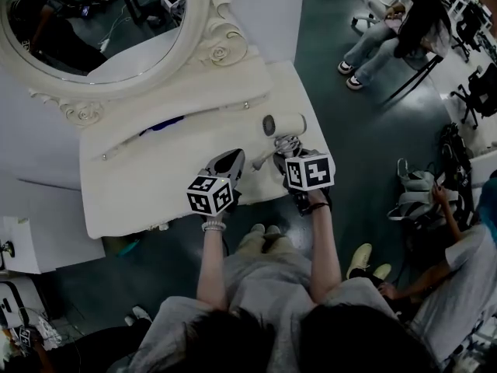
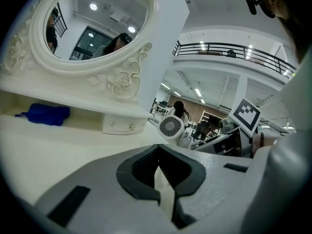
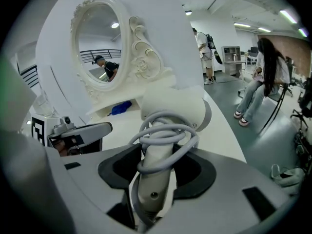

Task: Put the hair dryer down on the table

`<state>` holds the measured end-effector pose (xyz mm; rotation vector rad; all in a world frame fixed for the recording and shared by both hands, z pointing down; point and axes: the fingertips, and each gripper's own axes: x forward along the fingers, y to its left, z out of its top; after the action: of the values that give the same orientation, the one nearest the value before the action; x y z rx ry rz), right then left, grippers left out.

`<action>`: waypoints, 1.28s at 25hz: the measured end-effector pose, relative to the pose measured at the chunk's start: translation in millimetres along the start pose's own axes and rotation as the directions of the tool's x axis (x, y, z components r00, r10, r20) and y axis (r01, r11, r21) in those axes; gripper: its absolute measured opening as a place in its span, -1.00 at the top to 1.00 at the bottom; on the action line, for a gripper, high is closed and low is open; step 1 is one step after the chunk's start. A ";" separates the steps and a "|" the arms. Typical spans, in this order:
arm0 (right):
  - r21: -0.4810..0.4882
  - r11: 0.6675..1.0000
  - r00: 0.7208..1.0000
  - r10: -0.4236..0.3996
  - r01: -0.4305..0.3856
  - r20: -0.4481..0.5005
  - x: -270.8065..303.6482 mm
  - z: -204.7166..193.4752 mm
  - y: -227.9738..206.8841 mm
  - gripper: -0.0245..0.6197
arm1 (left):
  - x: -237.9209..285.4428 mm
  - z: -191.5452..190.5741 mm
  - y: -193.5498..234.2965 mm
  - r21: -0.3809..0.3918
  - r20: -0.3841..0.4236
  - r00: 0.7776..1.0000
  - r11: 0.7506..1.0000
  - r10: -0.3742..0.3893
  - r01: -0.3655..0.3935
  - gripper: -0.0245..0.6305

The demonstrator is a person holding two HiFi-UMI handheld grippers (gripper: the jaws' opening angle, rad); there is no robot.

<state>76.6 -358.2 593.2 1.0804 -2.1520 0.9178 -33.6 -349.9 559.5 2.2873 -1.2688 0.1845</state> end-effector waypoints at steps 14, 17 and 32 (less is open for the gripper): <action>-0.136 0.989 0.991 -0.074 0.058 -0.110 35.0 4.7 -7.0 0.31 | 17.6 -12.1 23.4 -0.029 -0.061 0.998 0.999 0.011 -0.012 0.91; -0.165 0.984 0.989 -0.090 0.070 -0.121 39.3 6.8 -7.0 0.31 | 22.0 -12.3 25.0 -0.030 -0.071 0.997 1.000 0.003 -0.005 0.91; -0.324 0.938 0.968 -0.186 0.125 -0.166 55.4 5.5 2.6 0.31 | 28.0 -17.3 32.1 -0.032 -0.110 0.994 0.999 -0.013 0.010 0.91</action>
<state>44.6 -386.5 629.0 0.9453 -1.9368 0.5607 -42.4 -376.2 596.1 2.2257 -1.1945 0.2807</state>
